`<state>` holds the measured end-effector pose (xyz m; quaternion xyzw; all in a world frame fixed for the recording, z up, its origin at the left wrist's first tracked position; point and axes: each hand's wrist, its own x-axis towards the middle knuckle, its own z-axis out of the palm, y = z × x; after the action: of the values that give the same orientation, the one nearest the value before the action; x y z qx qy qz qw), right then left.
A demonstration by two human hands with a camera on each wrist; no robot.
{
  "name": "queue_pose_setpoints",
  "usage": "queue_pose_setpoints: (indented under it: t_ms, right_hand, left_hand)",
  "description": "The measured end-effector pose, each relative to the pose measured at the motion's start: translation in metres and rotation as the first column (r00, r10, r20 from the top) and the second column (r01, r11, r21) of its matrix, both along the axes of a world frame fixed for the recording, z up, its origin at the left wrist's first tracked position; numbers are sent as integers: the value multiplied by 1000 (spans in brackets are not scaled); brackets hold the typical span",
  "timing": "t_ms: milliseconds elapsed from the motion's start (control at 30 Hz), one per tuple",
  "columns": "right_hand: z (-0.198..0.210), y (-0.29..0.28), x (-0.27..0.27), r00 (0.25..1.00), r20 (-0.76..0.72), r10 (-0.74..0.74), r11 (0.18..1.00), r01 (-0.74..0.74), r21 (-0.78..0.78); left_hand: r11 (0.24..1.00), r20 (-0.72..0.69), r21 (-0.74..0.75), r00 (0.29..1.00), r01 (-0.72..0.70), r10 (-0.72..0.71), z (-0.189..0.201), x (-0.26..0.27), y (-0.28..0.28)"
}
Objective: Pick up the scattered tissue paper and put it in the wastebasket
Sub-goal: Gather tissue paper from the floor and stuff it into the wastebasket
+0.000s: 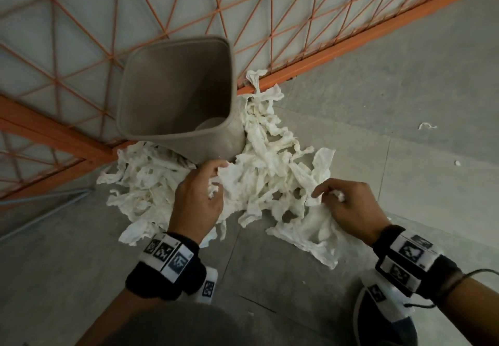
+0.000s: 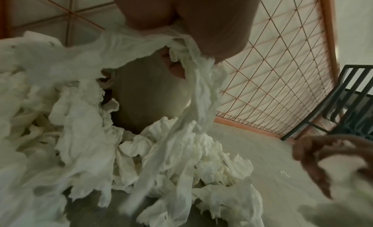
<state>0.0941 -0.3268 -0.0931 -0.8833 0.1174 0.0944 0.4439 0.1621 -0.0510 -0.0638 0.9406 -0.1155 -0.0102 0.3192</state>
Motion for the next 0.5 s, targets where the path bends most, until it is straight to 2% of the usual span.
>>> queue_pose_setpoints:
  t_ms: [67,167,267,400,500]
  right_hand:
    - [21,-1,7,1000,24,-10,999,9,36]
    - [56,0,24,999,40,32,997,-35,70]
    - [87,3,43,979,155,133,990,-138,21]
    - [141,20,67,893,354,279,948,-316,50]
    - [180,39,92,812,423,402,897,-443,-1]
  left_hand:
    - [999,86,-28,995,47,-44,8,0,-3]
    - [999,146,-47,989,24,-17,31,3,-9]
    - [998,190,-24,981,55,-49,59,4,-12]
    - [989,245,-83,964,124,-101,105,17,-5]
    - [973,281,-185,956,139,-84,142,37,1]
